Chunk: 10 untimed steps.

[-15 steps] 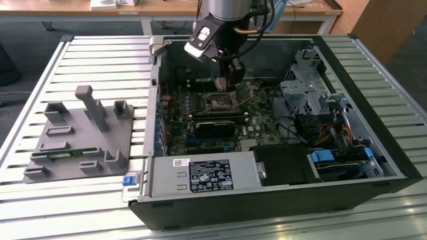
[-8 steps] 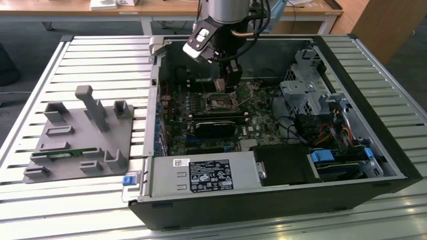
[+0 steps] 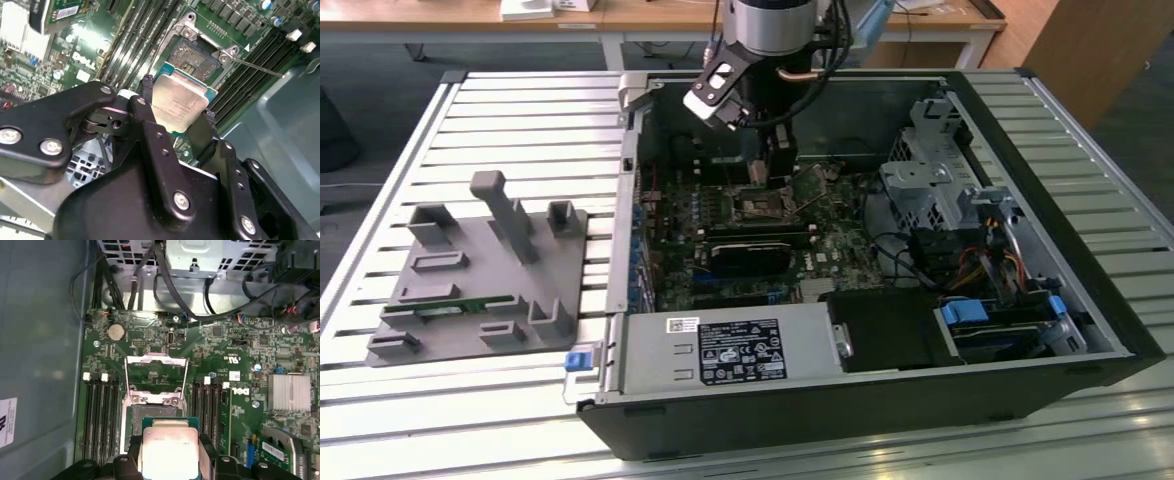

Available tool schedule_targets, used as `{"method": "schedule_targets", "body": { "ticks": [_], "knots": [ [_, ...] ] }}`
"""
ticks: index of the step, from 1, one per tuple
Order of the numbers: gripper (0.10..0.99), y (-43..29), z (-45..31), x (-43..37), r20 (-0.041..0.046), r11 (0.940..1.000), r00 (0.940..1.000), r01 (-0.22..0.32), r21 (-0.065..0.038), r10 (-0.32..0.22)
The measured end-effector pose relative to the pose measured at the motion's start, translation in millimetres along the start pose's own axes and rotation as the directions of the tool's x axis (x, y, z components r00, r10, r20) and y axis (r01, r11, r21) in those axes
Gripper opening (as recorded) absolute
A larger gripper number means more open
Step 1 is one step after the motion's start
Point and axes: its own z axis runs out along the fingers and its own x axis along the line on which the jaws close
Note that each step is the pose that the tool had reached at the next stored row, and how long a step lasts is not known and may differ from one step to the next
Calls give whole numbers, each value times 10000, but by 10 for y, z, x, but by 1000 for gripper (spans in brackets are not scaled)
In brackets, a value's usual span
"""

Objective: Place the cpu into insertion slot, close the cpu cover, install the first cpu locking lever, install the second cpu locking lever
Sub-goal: 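Place the cpu into insertion slot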

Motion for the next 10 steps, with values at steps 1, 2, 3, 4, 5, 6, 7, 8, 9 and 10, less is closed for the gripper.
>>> {"method": "schedule_targets", "body": {
  "ticks": [1, 2, 3, 4, 5, 6, 7, 8, 9, 10],
  "knots": [
    [533, -1, 18, 20, 3, 10000, 10000, -12, 1, 12],
    [533, -2, 37, 42, 2, 10000, 10000, -12, 0, 12],
    [533, -4, 55, 64, 2, 10000, 10000, -12, 0, 12],
    [533, -5, 73, 86, 7, 10000, 10000, -19, 0, 19],
    [533, -6, 92, 97, 13, 10000, 10000, -57, -1, 57],
    [533, -8, 110, 103, 22, 9999, 9999, -116, -1, 116],
    [533, -10, 125, 108, 45, 9999, 9999, -155, -2, 155],
    [533, -11, 141, 114, 72, 9999, 9998, -171, 0, 171],
    [533, -13, 161, 119, 89, 9998, 9998, -176, 0, 176],
    [533, -15, 178, 124, 91, 9998, 9998, -176, -10, 176]
  ]
}}
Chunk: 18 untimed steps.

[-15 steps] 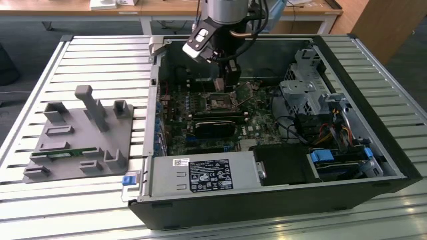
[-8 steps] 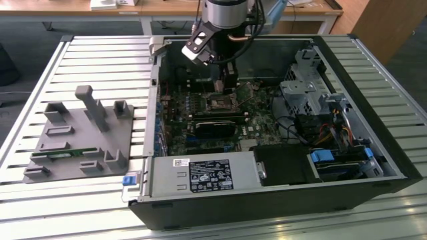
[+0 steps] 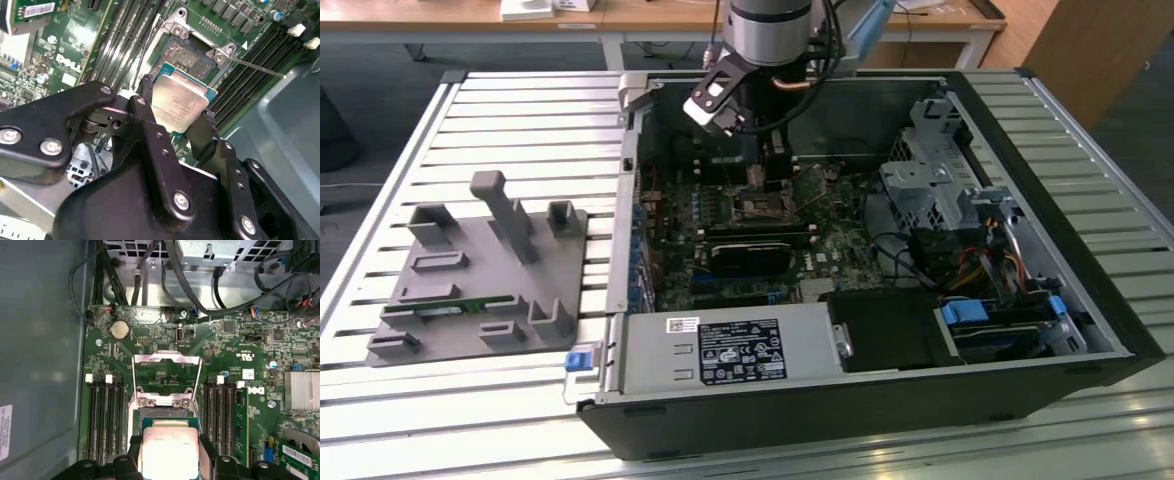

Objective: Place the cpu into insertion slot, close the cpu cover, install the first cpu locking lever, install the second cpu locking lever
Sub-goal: 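Place the cpu into insertion slot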

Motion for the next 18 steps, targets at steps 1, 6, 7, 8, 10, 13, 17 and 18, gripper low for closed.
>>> {"method": "schedule_targets", "body": {
  "ticks": [1, 6, 7, 8, 10, 13, 17, 18],
  "knots": [
    [533, -2, 13, 5, 1, 10000, 10000, 0, -21, 0],
    [533, -40, 76, 17, 56, 9999, 10000, 5, -170, -4],
    [533, -43, 91, 24, 81, 9999, 10000, -9, -172, 11],
    [533, -45, 109, 29, 89, 9998, 9999, -48, -171, 49],
    [533, -47, 144, 35, 95, 9998, 9999, -109, -171, 111],
    [533, -54, 197, 36, 99, 9997, 9998, -171, -171, 173],
    [533, -66, 267, 37, 100, 9997, 9998, -166, -171, 168],
    [533, -69, 283, 37, 100, 9997, 9998, -166, -170, 168]
  ]
}}
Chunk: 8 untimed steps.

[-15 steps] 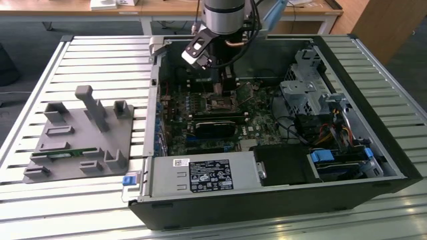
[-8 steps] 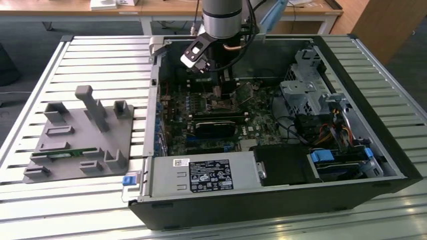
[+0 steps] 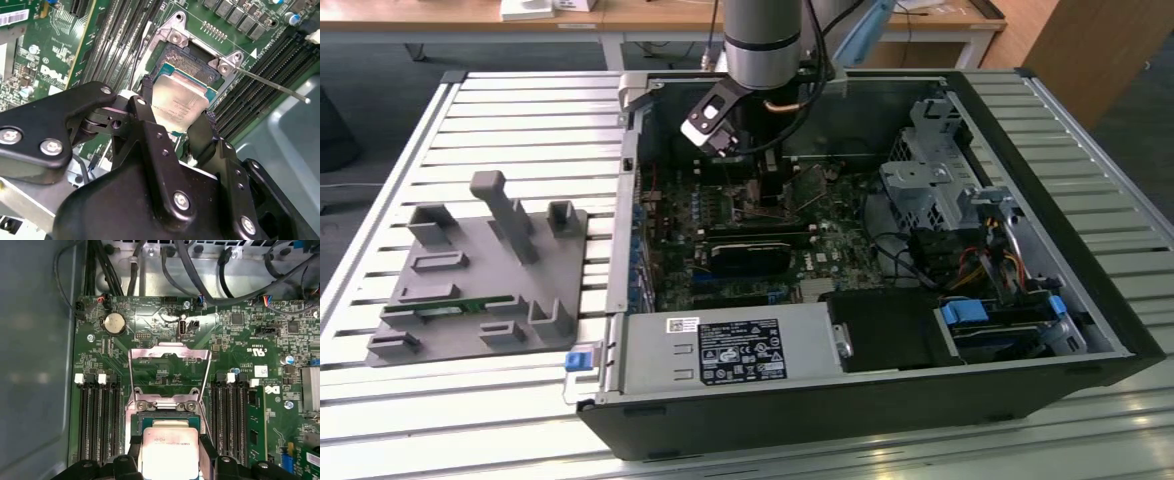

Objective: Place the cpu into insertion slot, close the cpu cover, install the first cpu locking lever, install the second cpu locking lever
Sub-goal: 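Place the cpu into insertion slot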

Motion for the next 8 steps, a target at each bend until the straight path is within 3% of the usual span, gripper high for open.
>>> {"method": "schedule_targets", "body": {
  "ticks": [8],
  "knots": [
    [533, -16, 72, 1, -17, 9999, 9999, 148, -4, -148]
  ]
}}
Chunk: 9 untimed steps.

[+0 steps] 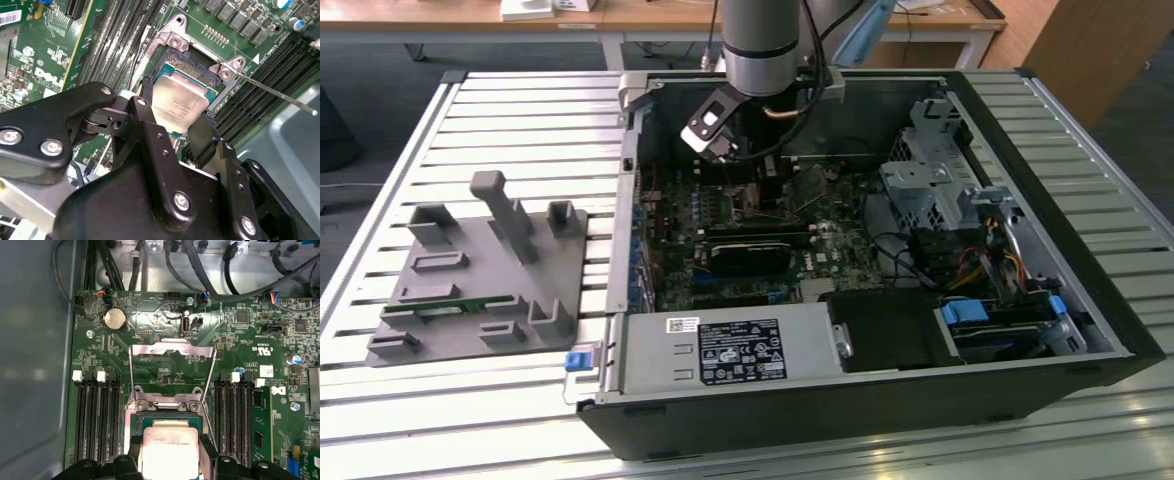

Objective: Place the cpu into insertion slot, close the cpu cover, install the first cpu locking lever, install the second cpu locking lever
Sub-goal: 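Place the cpu into insertion slot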

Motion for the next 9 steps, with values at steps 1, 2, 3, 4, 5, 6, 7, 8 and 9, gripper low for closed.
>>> {"method": "schedule_targets", "body": {
  "ticks": [1, 2, 3, 4, 5, 6, 7, 8, 9],
  "knots": [
    [533, -2, 12, 0, 1, 10000, 10000, 2, 0, -2],
    [533, -4, 24, 0, 1, 10000, 10000, 2, 1, -2],
    [533, -7, 36, 1, 1, 10000, 10000, 1, 0, -1],
    [533, -11, 47, 1, 1, 10000, 10000, -1, 0, 1],
    [533, -15, 56, 1, 0, 10000, 10000, 0, 0, 0],
    [533, -20, 64, 1, 0, 10000, 10000, 1, 0, -1],
    [533, -25, 70, 1, 0, 10000, 10000, 0, 0, 0],
    [533, -27, 77, 1, 0, 10000, 10000, 0, 0, 0],
    [533, -28, 83, 1, 0, 10000, 10000, 1, 0, -1]
  ]
}}
